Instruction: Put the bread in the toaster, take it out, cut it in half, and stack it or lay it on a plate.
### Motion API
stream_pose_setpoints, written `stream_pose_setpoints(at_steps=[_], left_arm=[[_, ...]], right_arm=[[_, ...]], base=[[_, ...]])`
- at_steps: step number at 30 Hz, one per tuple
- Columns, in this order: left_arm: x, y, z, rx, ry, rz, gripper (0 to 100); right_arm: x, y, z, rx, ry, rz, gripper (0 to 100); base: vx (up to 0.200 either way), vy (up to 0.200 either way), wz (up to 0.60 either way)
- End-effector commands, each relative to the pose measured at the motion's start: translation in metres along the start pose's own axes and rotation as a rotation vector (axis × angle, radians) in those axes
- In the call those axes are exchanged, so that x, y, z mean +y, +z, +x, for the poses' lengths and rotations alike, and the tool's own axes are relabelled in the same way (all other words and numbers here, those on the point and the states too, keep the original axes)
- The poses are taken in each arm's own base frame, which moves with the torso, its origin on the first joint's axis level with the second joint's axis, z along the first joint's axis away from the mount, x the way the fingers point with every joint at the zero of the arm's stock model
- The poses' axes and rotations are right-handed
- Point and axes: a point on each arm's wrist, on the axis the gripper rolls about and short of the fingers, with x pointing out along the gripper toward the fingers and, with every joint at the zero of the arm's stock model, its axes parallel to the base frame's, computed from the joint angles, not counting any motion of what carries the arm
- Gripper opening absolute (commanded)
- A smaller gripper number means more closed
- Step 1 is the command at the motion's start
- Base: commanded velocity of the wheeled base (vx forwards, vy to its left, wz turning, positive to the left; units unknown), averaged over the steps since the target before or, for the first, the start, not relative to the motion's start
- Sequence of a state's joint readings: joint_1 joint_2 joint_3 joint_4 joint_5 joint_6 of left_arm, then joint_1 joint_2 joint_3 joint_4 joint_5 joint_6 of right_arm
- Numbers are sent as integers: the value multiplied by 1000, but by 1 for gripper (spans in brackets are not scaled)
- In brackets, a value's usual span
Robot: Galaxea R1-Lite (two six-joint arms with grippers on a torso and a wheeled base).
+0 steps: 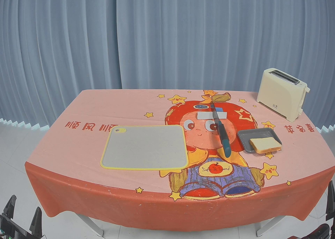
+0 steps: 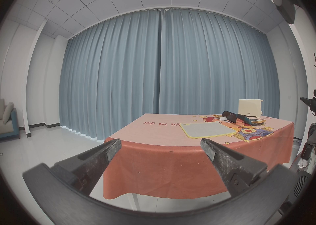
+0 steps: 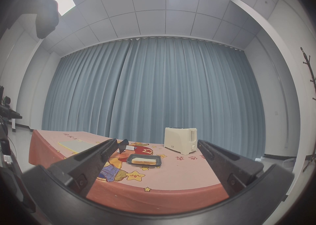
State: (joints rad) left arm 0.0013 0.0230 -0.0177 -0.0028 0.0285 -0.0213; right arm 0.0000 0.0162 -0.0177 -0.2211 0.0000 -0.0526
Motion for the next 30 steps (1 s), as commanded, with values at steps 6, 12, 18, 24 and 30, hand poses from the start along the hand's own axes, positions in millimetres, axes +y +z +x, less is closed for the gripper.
stream_pose_setpoints(at_steps=[6, 12, 18, 24, 30], left_arm=[[0, -5, 1, 19, 1, 0, 100], [0, -5, 1, 19, 1, 0, 100], [0, -5, 1, 19, 3, 0, 100], [0, -5, 1, 19, 1, 0, 100], [0, -5, 1, 19, 1, 0, 100]], right_arm=[[1, -5, -1, -4, 32, -35, 100], [2, -7, -1, 9, 60, -115, 100], [2, -7, -1, 8, 75, -137, 100], [3, -2, -2, -3, 130, -135, 100], [4, -11, -5, 151, 165, -123, 100]], base=[[0, 0, 0], [0, 0, 0], [0, 0, 0], [0, 0, 0], [0, 0, 0]])
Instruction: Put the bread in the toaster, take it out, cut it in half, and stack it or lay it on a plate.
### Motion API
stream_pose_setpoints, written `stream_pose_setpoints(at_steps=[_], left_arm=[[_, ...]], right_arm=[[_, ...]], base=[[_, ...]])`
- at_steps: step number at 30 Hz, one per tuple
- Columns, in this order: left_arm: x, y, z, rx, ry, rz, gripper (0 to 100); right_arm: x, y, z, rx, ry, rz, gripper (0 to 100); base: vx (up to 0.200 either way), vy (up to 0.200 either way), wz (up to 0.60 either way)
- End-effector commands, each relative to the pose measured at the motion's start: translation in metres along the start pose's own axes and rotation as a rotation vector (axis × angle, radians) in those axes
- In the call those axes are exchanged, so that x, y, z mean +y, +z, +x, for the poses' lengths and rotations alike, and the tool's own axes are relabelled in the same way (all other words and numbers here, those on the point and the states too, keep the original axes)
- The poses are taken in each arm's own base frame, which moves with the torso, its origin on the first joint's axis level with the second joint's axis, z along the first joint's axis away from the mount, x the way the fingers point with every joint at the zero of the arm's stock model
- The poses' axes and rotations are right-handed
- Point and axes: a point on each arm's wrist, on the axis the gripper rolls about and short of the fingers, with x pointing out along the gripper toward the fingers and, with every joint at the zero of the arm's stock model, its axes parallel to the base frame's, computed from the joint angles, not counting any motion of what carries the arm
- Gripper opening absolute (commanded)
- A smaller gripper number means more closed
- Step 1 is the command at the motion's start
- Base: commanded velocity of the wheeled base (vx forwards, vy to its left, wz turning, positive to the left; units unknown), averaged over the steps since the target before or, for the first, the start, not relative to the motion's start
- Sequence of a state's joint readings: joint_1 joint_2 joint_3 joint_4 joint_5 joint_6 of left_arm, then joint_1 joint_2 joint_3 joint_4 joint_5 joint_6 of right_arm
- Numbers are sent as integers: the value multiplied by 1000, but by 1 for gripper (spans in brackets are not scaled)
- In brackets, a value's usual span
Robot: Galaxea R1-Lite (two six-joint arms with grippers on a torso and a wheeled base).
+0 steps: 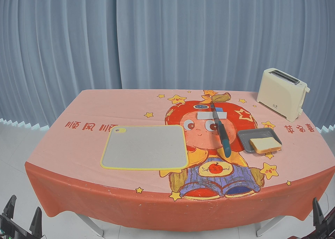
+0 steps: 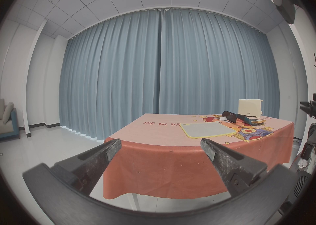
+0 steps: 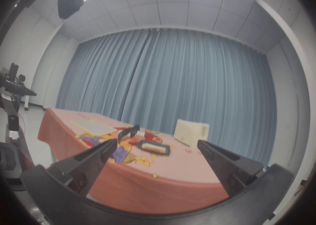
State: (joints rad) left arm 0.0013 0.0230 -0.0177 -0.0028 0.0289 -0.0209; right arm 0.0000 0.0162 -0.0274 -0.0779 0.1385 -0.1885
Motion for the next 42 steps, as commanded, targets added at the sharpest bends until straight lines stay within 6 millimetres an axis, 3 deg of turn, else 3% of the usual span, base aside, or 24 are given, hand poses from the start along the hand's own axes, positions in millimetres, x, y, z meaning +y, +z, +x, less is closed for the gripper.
stream_pose_setpoints(at_steps=[1, 9, 15, 21, 28, 34, 42], left_arm=[[0, -5, 1, 19, 1, 0, 100], [0, -5, 1, 19, 1, 0, 100], [0, -5, 1, 19, 1, 0, 100], [0, -5, 1, 19, 1, 0, 100], [0, -5, 1, 19, 1, 0, 100], [0, -5, 1, 19, 1, 0, 100], [0, -5, 1, 19, 1, 0, 100]], right_arm=[[1, 0, -5, 61, 19, 9, 100], [3, -1, -4, 163, 98, 42, 100], [-3, 21, 5, 205, 109, 68, 100], [-11, 45, 31, 340, 85, 94, 100], [-25, 67, 81, 453, 102, 118, 100], [-26, 56, 104, 480, 132, 118, 100], [-17, 43, 101, 496, 208, 110, 100]], base=[[0, 0, 0], [0, 0, 0], [0, 0, 0], [0, 0, 0], [0, 0, 0], [0, 0, 0], [0, 0, 0]])
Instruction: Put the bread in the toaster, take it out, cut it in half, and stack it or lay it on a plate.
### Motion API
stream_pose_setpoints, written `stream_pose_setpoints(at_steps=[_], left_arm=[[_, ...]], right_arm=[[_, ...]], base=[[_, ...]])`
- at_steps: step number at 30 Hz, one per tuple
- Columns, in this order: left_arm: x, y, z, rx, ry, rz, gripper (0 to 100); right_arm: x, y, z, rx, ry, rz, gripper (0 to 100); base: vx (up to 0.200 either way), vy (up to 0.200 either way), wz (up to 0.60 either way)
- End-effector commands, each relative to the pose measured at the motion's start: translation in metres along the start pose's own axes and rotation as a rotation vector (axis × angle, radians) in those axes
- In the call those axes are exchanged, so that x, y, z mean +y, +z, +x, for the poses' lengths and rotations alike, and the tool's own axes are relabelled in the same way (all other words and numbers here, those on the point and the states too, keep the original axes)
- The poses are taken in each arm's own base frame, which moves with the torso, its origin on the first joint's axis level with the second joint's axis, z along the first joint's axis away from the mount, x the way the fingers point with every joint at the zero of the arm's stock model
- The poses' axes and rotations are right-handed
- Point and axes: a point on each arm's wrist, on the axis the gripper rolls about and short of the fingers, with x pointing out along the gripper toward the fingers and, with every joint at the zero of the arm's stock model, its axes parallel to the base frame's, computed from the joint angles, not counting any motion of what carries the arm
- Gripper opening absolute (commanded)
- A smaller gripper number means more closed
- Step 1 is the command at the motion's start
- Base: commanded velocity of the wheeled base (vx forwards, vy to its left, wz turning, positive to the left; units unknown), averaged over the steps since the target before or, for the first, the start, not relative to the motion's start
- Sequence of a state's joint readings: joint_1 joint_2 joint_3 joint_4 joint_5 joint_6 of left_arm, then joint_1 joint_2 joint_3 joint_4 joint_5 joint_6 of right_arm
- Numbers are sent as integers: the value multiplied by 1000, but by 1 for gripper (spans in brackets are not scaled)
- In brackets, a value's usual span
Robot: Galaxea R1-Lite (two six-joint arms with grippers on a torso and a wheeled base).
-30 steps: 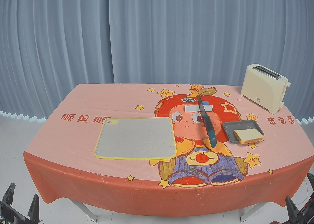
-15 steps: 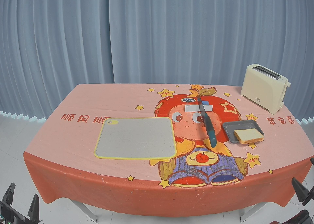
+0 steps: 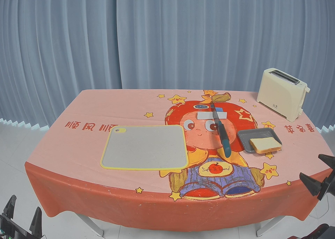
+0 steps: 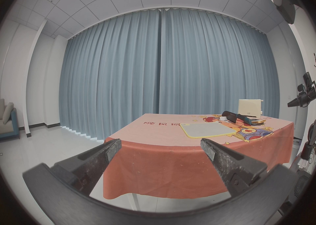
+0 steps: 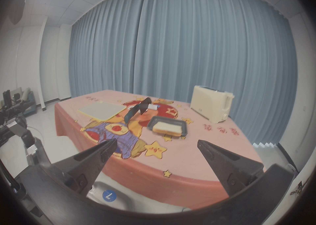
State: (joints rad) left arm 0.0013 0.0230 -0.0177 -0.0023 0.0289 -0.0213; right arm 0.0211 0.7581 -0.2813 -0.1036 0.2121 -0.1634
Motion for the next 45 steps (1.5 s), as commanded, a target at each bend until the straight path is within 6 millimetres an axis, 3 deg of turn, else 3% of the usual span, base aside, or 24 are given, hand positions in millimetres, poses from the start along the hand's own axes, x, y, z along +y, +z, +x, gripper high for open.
stream_pose_setpoints(at_steps=[1, 9, 16, 21, 36, 45], left_arm=[[0, -5, 1, 18, 1, 0, 100], [0, -5, 1, 18, 1, 0, 100], [0, -5, 1, 18, 2, 0, 100], [0, -5, 1, 18, 1, 0, 100], [0, -5, 1, 18, 1, 0, 100], [0, -5, 1, 18, 1, 0, 100]], right_arm=[[1, -7, 10, 66, 36, 8, 100], [5, -2, 12, 53, 98, 105, 100], [7, 11, 36, 44, 146, 365, 100], [6, 11, 46, 75, 142, 412, 100], [7, 11, 51, 110, 150, 523, 100], [5, 24, 62, 149, 246, 717, 100]], base=[[0, 0, 0], [0, 0, 0], [0, 0, 0], [0, 0, 0], [0, 0, 0], [0, 0, 0]])
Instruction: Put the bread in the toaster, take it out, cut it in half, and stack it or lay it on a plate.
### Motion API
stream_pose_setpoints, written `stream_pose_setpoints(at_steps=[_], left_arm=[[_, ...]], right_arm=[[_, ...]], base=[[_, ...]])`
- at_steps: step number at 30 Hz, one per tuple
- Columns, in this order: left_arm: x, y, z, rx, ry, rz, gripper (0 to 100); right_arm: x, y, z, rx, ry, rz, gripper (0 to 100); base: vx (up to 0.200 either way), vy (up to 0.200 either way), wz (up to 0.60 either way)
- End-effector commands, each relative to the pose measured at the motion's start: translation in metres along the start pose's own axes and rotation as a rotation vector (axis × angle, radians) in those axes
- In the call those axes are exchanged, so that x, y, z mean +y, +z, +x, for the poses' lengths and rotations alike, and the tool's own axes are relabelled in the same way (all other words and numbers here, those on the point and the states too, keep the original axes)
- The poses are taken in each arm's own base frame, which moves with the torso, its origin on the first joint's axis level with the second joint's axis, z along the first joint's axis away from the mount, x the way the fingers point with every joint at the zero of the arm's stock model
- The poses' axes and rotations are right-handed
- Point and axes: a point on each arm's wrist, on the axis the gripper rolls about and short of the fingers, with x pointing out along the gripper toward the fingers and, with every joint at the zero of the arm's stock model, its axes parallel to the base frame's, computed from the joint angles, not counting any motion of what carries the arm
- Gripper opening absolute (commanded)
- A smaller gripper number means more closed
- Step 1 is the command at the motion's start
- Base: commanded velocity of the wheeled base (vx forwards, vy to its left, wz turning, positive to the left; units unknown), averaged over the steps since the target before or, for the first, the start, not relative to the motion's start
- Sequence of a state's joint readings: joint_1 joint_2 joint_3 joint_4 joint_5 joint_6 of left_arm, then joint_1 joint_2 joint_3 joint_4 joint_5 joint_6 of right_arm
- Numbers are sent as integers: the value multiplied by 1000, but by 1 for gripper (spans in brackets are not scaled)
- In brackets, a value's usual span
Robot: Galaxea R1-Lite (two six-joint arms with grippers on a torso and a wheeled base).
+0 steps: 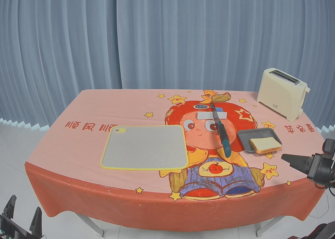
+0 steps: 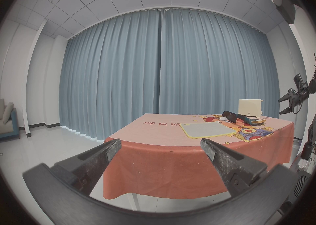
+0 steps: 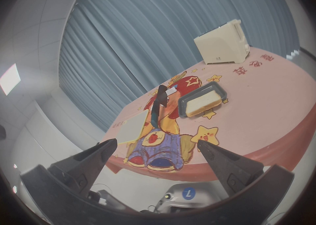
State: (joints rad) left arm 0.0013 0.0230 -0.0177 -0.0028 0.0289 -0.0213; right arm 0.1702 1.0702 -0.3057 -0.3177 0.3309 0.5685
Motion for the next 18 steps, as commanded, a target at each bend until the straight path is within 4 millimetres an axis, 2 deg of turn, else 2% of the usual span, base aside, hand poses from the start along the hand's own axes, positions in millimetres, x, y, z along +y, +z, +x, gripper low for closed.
stream_pose_setpoints(at_steps=[1, 18], left_arm=[[0, -5, 1, 19, 1, 0, 100], [0, -5, 1, 19, 2, 0, 100]], right_arm=[[2, 6, 3, 14, 28, 36, 100], [5, 7, 4, 68, 106, 127, 100]], base=[[0, 0, 0], [0, 0, 0]])
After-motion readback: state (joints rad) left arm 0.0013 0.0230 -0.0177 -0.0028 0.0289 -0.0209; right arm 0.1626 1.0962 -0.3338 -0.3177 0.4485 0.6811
